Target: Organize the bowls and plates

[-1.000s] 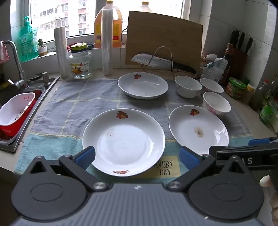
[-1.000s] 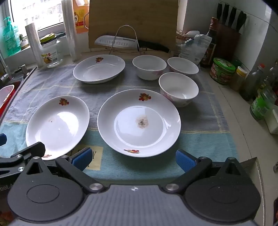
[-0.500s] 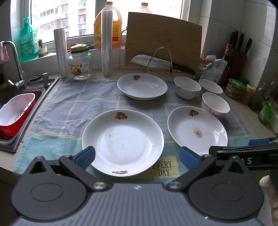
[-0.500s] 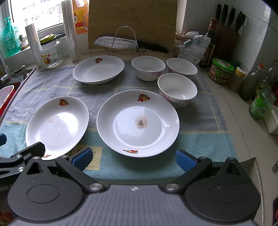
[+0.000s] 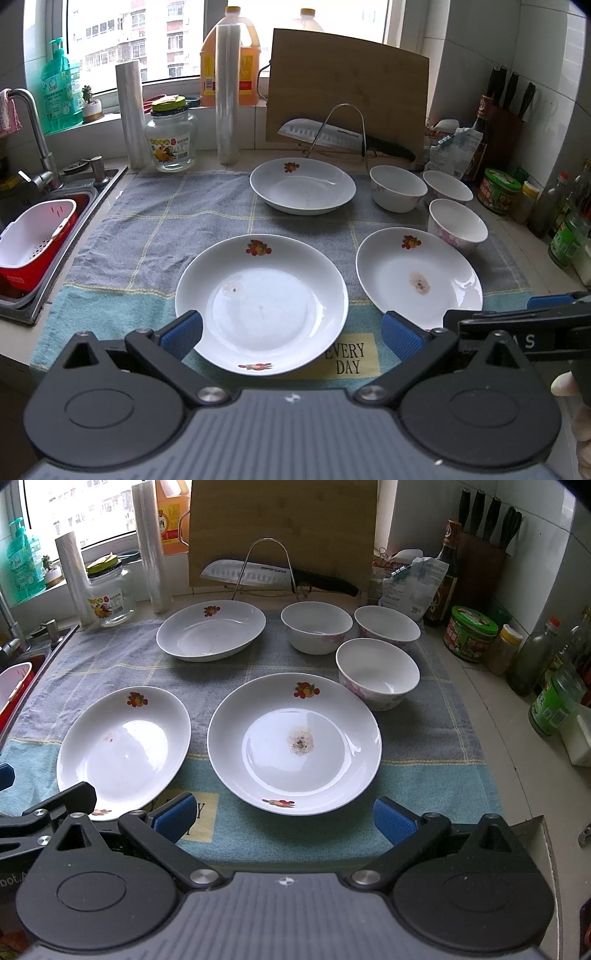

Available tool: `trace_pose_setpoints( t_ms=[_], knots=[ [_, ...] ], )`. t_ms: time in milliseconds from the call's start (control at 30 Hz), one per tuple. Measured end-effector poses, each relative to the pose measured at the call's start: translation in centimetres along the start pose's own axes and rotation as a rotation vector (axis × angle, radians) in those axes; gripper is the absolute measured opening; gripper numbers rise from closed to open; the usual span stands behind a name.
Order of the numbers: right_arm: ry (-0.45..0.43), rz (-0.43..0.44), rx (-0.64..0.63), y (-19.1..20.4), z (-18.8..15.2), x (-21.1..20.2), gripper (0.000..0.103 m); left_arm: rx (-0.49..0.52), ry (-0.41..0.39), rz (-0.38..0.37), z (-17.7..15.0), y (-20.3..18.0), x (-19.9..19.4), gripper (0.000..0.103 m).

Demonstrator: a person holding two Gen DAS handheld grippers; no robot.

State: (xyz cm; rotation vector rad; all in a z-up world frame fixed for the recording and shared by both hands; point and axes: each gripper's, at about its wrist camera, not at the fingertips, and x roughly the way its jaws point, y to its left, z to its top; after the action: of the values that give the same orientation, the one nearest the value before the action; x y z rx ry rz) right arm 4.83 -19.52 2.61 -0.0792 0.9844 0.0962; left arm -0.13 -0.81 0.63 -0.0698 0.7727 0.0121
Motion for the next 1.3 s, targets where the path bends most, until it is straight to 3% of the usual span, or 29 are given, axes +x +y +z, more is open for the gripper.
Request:
trace_pose_setpoints(
  t_ms=[1300],
  knots=[
    [-0.039,0.022,0.004,0.22,-0.18,-0.68,0.103,-0.007,-0.028,-0.014,0.08,0.5,-0.59,0.102]
  ],
)
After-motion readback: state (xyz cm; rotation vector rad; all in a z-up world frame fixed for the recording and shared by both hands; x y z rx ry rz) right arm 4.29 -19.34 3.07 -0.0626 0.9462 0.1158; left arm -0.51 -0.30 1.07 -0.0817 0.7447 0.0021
